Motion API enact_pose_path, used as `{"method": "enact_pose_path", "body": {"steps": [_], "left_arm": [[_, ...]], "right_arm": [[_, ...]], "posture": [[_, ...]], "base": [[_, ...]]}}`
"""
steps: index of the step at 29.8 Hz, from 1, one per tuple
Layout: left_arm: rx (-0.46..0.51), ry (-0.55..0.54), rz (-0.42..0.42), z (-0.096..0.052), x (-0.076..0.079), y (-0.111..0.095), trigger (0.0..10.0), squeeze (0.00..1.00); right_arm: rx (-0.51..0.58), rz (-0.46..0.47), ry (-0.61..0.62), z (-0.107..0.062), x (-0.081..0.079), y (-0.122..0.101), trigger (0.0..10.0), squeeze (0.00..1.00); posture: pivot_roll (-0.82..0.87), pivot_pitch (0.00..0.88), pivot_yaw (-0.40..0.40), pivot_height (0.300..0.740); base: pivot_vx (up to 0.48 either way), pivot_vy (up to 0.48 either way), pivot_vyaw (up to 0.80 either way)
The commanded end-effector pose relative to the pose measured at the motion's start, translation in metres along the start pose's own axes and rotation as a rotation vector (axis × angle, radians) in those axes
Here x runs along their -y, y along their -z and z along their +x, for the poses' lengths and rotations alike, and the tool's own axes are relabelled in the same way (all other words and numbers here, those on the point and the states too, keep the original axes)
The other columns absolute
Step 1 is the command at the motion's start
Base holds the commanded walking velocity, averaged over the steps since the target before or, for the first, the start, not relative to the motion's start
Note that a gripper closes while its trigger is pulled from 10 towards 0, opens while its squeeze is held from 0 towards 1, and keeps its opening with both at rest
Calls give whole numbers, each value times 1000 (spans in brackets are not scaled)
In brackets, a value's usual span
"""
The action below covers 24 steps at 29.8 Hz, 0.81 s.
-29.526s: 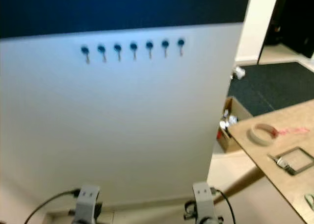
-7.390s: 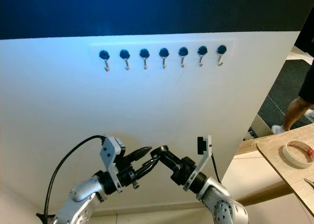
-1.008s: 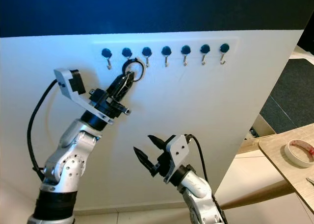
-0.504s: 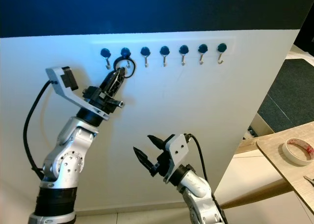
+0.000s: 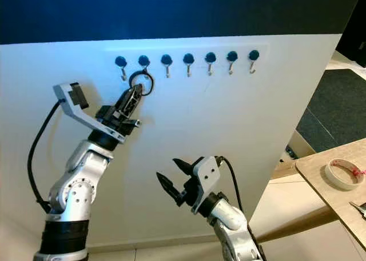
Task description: Hang keys on a hook
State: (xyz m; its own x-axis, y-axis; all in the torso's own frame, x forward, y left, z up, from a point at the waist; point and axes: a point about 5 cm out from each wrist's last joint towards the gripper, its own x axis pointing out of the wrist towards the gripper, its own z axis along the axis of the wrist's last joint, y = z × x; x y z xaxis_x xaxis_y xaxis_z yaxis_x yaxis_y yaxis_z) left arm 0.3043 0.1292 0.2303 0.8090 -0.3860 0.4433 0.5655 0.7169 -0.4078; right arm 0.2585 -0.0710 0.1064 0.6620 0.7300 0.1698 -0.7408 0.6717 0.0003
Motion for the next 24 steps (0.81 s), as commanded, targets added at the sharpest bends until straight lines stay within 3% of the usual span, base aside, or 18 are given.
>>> {"method": "enact_pose_path", "body": {"steps": [1,20,21,22,24], "left_arm": [[-57,-79,-34,-7,-11,13,10000,0],[-89,-141,-38,-11,-20,17,10000,0],[-85,-138,-39,-11,-20,16,10000,678],[-82,-137,-40,-11,-19,15,10000,1000],[-71,-135,-47,-11,-19,14,10000,1000]], "right_arm": [[-13,6,0,-1,-2,1,10000,0],[-18,10,2,-2,-2,1,10000,0],[-17,11,2,-2,-2,1,10000,0],[-17,11,2,-2,-2,1,10000,0],[-17,12,2,-2,-2,1,10000,0]], "posture": [[40,57,16,740],[42,59,14,740],[42,59,14,740],[42,60,14,740],[42,60,14,740]], "base": [[0,0,0],[0,0,0],[0,0,0],[0,0,0],[0,0,0]]}}
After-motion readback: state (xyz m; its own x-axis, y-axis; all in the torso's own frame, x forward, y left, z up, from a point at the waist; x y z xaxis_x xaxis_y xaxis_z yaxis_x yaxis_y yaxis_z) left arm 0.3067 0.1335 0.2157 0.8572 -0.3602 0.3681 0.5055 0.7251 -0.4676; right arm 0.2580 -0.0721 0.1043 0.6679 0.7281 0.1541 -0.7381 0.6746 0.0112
